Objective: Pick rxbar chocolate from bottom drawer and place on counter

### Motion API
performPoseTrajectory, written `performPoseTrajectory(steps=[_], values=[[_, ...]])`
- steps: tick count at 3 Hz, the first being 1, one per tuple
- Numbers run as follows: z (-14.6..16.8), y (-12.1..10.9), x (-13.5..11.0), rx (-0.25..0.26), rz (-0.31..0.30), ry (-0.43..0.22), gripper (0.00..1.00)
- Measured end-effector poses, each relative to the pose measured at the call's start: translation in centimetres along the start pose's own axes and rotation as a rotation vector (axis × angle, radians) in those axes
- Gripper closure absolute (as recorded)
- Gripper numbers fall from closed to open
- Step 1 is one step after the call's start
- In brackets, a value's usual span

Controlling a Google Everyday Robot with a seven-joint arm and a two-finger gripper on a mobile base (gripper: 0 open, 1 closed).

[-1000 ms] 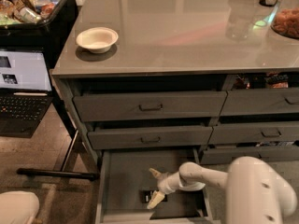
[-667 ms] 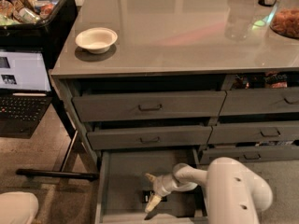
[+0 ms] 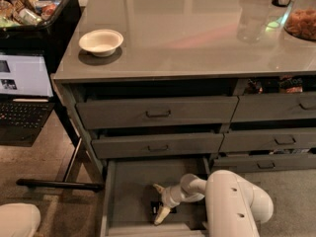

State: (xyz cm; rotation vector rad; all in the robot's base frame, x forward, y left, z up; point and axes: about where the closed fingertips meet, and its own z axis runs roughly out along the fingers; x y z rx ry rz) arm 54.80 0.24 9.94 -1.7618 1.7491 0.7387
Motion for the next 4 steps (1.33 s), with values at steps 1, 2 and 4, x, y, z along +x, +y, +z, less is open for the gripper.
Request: performPoseTrajectory(steps=[1, 2, 4], values=[[-1.2, -0.1, 1.5, 0.041, -0.004, 0.023, 0.00], [-2.8, 0.0, 2.5, 0.072, -0.010, 0.040, 0.00], [-3.6, 0.3, 3.1, 0.086, -0.011, 0.045, 0.18]])
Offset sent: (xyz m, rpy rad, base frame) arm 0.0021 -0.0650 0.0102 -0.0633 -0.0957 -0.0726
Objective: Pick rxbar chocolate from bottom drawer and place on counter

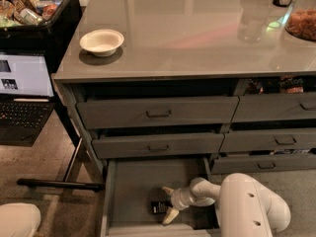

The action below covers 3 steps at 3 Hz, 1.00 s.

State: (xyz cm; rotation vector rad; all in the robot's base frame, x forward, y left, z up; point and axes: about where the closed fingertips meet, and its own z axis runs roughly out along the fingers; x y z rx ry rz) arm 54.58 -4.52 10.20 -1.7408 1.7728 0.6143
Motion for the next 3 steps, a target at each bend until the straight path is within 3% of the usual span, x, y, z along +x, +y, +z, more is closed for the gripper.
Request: performPoseTrajectory(steps=[3], values=[[-1.8, 0.2, -0.1, 0.033, 0.022, 0.004, 0.87]])
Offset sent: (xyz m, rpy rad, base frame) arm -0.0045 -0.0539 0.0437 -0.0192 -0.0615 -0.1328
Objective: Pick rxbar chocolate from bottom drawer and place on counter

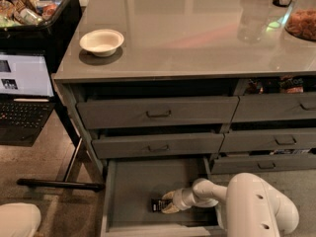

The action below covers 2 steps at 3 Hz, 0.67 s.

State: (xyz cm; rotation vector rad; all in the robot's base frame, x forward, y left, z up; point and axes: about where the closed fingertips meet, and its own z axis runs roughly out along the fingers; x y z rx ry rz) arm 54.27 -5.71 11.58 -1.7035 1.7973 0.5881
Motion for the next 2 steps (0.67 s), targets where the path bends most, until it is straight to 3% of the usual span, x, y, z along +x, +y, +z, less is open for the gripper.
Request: performPoseTrajectory(steps=[1, 2], values=[[-3.0, 0.0, -0.2, 0.041, 0.013, 0.014, 1.00], [-8.5, 0.0, -1.9, 0.080, -0.004, 0.008, 1.00]])
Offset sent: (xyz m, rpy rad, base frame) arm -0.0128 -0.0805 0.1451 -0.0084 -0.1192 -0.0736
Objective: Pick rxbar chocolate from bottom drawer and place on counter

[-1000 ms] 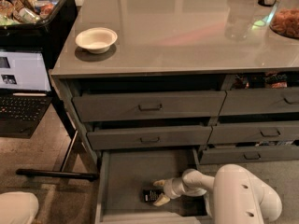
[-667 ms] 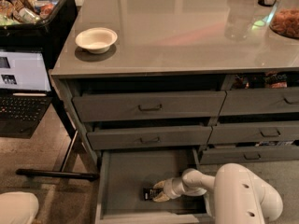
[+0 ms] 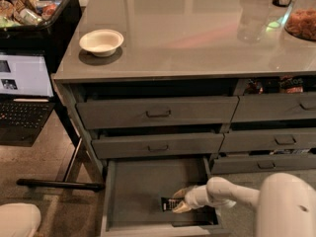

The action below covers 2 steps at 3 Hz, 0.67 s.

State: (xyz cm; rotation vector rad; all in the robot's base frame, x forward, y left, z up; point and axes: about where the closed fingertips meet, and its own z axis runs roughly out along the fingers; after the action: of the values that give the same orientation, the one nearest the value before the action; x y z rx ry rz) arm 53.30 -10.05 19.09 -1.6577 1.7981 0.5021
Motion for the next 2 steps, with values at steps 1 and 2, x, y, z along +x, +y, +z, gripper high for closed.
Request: performPoseTrajectory(steps=[1, 2], values=[[-6.8, -0.8, -2.5, 0.017, -0.062, -0.010, 1.00], [-14.7, -2.2, -5.1, 0.035, -0.147, 0.020, 1.00]])
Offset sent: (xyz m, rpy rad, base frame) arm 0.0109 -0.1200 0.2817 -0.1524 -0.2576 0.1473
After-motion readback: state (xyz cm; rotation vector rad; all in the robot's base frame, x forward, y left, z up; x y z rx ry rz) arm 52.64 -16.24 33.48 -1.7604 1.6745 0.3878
